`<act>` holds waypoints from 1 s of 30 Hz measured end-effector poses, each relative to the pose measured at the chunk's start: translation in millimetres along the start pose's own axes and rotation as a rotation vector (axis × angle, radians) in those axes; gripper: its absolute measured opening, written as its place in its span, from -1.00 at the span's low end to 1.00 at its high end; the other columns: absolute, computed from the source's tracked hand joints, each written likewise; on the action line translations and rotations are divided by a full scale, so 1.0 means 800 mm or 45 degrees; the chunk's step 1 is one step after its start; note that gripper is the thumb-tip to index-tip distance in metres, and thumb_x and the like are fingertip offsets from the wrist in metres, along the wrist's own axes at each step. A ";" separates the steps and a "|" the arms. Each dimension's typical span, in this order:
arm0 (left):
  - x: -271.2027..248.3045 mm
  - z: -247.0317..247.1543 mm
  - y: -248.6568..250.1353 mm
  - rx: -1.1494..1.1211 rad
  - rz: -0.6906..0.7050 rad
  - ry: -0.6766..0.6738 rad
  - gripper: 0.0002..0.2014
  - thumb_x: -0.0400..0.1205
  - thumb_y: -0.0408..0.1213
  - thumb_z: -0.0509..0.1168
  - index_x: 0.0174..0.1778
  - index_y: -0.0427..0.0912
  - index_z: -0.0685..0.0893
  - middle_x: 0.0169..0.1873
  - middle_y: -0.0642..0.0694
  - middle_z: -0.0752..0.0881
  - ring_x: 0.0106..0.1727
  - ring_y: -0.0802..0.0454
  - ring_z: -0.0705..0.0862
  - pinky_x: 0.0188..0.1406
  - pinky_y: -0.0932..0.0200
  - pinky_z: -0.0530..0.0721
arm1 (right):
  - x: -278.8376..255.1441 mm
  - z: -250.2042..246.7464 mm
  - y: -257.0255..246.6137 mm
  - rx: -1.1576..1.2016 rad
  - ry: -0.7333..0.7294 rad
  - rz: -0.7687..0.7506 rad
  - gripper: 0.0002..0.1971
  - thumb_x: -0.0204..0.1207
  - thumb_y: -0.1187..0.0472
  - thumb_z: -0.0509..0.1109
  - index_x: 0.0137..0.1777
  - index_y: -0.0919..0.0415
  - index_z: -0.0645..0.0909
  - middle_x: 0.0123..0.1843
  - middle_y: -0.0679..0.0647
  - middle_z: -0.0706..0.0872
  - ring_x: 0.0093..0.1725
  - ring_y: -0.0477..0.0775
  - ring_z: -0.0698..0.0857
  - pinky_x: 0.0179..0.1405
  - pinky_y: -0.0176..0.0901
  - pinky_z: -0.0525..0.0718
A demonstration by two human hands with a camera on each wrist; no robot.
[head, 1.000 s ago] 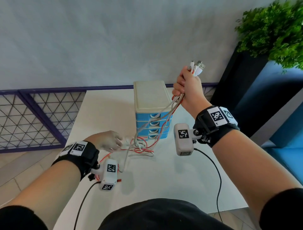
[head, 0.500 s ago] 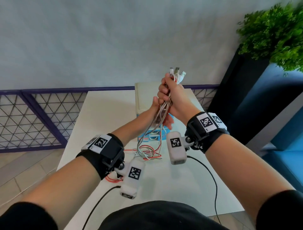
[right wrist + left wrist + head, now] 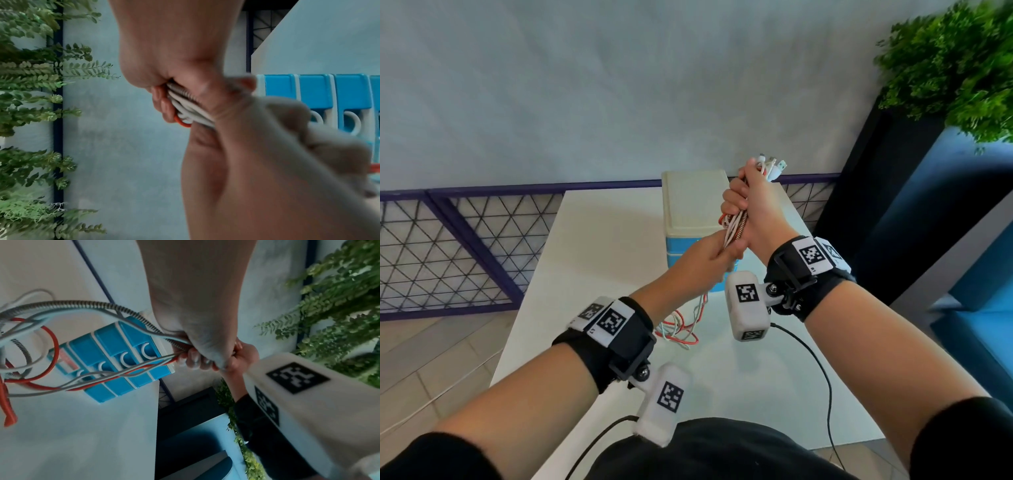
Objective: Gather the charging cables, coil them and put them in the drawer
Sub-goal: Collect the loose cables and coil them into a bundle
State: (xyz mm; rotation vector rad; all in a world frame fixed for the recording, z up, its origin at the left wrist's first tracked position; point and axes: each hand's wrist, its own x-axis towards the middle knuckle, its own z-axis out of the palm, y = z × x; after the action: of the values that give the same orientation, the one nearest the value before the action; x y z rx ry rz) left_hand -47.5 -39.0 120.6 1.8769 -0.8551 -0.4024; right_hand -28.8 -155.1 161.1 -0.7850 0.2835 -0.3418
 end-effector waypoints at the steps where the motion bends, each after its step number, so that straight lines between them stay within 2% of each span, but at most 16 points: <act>1: 0.001 -0.001 -0.004 0.154 0.025 -0.010 -0.73 0.74 -0.12 0.10 -0.12 -0.27 0.47 -0.40 0.00 0.46 -0.41 0.19 0.42 -0.39 0.31 0.37 | 0.000 0.000 0.001 -0.015 0.025 -0.011 -0.64 0.72 0.01 0.19 -0.32 0.11 0.37 -0.61 -0.09 0.29 -0.72 -0.17 0.23 -0.77 -0.36 0.23; 3: 0.001 0.000 -0.007 0.347 0.066 -0.043 -0.78 0.75 -0.17 0.06 -0.10 -0.24 0.41 -0.38 0.00 0.47 -0.35 0.08 0.42 -0.33 0.19 0.35 | 0.002 -0.002 0.001 -0.022 0.051 -0.009 -0.64 0.72 0.01 0.19 -0.32 0.11 0.36 -0.61 -0.09 0.30 -0.72 -0.16 0.24 -0.75 -0.36 0.25; 5: 0.001 0.001 -0.006 0.366 0.073 -0.036 -0.78 0.77 -0.19 0.00 -0.10 -0.20 0.43 -0.39 -0.01 0.48 -0.37 0.09 0.44 -0.36 0.28 0.38 | 0.003 -0.004 0.001 0.017 0.039 0.029 -0.64 0.72 0.01 0.19 -0.32 0.12 0.36 -0.61 -0.09 0.29 -0.72 -0.16 0.24 -0.76 -0.35 0.24; 7: 0.001 -0.002 -0.007 0.163 0.015 -0.057 -0.68 0.77 -0.12 0.00 -0.15 -0.24 0.51 -0.43 -0.13 0.49 -0.48 0.15 0.47 -0.41 0.38 0.43 | 0.007 -0.007 -0.003 0.115 0.003 0.072 -0.62 0.72 0.01 0.17 -0.33 0.12 0.36 -0.62 -0.09 0.28 -0.73 -0.16 0.23 -0.79 -0.34 0.22; 9: -0.003 -0.009 -0.018 -0.140 -0.071 -0.172 -0.56 0.75 -0.02 0.00 -0.31 -0.26 0.49 -0.53 -0.19 0.40 -0.59 0.15 0.48 -0.39 0.27 0.49 | 0.014 -0.010 -0.015 0.248 -0.023 0.102 -0.59 0.73 -0.01 0.15 -0.36 0.12 0.36 -0.66 -0.10 0.26 -0.76 -0.17 0.22 -0.82 -0.34 0.20; 10: -0.007 -0.012 -0.023 -0.257 -0.125 -0.234 -0.52 0.72 0.04 -0.02 -0.36 -0.24 0.46 -0.59 -0.13 0.34 -0.61 0.13 0.48 -0.31 0.22 0.56 | 0.018 -0.012 -0.022 0.302 -0.035 0.111 -0.58 0.73 0.00 0.14 -0.37 0.12 0.35 -0.68 -0.10 0.26 -0.78 -0.17 0.23 -0.83 -0.35 0.20; 11: -0.011 -0.016 -0.028 -0.353 -0.182 -0.283 -0.49 0.66 0.14 -0.02 -0.39 -0.20 0.45 -0.61 -0.05 0.30 -0.61 0.11 0.46 -0.13 0.15 0.64 | 0.022 -0.015 -0.029 0.332 -0.049 0.118 -0.58 0.74 0.01 0.13 -0.37 0.12 0.35 -0.69 -0.10 0.26 -0.79 -0.18 0.23 -0.84 -0.35 0.21; 13: -0.015 -0.020 -0.035 -0.552 -0.296 -0.345 -0.50 0.52 0.26 0.00 -0.41 -0.13 0.43 -0.61 0.00 0.24 -0.60 0.07 0.40 0.21 -0.01 0.65 | 0.024 -0.021 -0.038 0.337 -0.076 0.146 -0.60 0.74 0.03 0.12 -0.36 0.13 0.35 -0.69 -0.09 0.27 -0.79 -0.18 0.24 -0.86 -0.36 0.22; 14: -0.015 -0.022 -0.036 -0.638 -0.345 -0.380 -0.50 0.49 0.28 -0.01 -0.40 -0.13 0.43 -0.60 0.00 0.22 -0.60 0.07 0.37 0.25 0.00 0.64 | 0.025 -0.024 -0.039 0.334 -0.089 0.167 -0.60 0.74 0.04 0.12 -0.35 0.14 0.35 -0.68 -0.09 0.28 -0.79 -0.18 0.24 -0.86 -0.36 0.22; 18: -0.012 -0.035 -0.036 -0.868 -0.492 -0.517 -0.50 0.63 0.21 -0.10 -0.27 -0.13 0.49 -0.56 0.05 0.28 -0.56 0.11 0.34 0.22 0.07 0.57 | 0.026 -0.028 -0.041 0.308 -0.132 0.235 -0.61 0.74 0.06 0.12 -0.35 0.16 0.37 -0.68 -0.09 0.29 -0.80 -0.20 0.25 -0.87 -0.38 0.22; 22: -0.014 -0.046 -0.037 -0.985 -0.481 -0.551 -0.66 0.73 -0.03 0.00 -0.11 -0.19 0.53 -0.48 0.00 0.33 -0.47 0.10 0.35 0.07 0.14 0.40 | 0.025 -0.031 -0.047 0.270 -0.146 0.245 -0.62 0.74 0.07 0.12 -0.32 0.17 0.39 -0.68 -0.09 0.31 -0.80 -0.20 0.26 -0.88 -0.38 0.23; 24: -0.011 -0.051 -0.038 -0.838 -0.427 -0.564 -0.72 0.74 -0.08 0.05 -0.09 -0.20 0.53 -0.45 0.00 0.36 -0.43 0.12 0.36 -0.10 0.20 0.36 | 0.021 -0.027 -0.048 0.175 -0.145 0.241 -0.64 0.74 0.07 0.13 -0.31 0.16 0.39 -0.68 -0.10 0.31 -0.80 -0.21 0.25 -0.87 -0.39 0.22; 27: -0.004 -0.056 -0.030 -0.147 -0.285 -0.494 -0.76 0.75 -0.16 0.04 -0.12 -0.12 0.55 -0.38 0.05 0.46 -0.39 0.22 0.42 -0.31 0.38 0.38 | 0.015 -0.020 -0.047 -0.176 -0.126 0.183 -0.65 0.73 0.08 0.16 -0.33 0.13 0.36 -0.65 -0.10 0.28 -0.77 -0.20 0.21 -0.84 -0.38 0.19; 28: -0.001 -0.057 -0.027 0.082 -0.235 -0.441 -0.75 0.76 -0.19 0.04 -0.16 -0.07 0.55 -0.35 0.08 0.50 -0.35 0.23 0.43 -0.30 0.40 0.40 | 0.014 -0.019 -0.047 -0.315 -0.120 0.151 -0.65 0.72 0.09 0.18 -0.33 0.12 0.35 -0.64 -0.10 0.26 -0.75 -0.19 0.20 -0.83 -0.37 0.20; 30: 0.002 -0.060 -0.019 0.435 -0.157 -0.337 -0.73 0.76 -0.17 0.04 -0.23 -0.01 0.55 -0.29 0.13 0.56 -0.24 0.18 0.47 -0.22 0.30 0.42 | 0.014 -0.018 -0.048 -0.561 -0.136 0.114 -0.66 0.71 0.10 0.20 -0.33 0.11 0.35 -0.60 -0.08 0.27 -0.72 -0.17 0.21 -0.77 -0.37 0.27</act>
State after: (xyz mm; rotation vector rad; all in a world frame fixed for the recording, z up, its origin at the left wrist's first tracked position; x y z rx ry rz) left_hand -11.2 -5.2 128.6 2.2321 -1.0377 -0.6228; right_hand -31.3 -194.0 177.8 -1.2160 0.2968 -0.1514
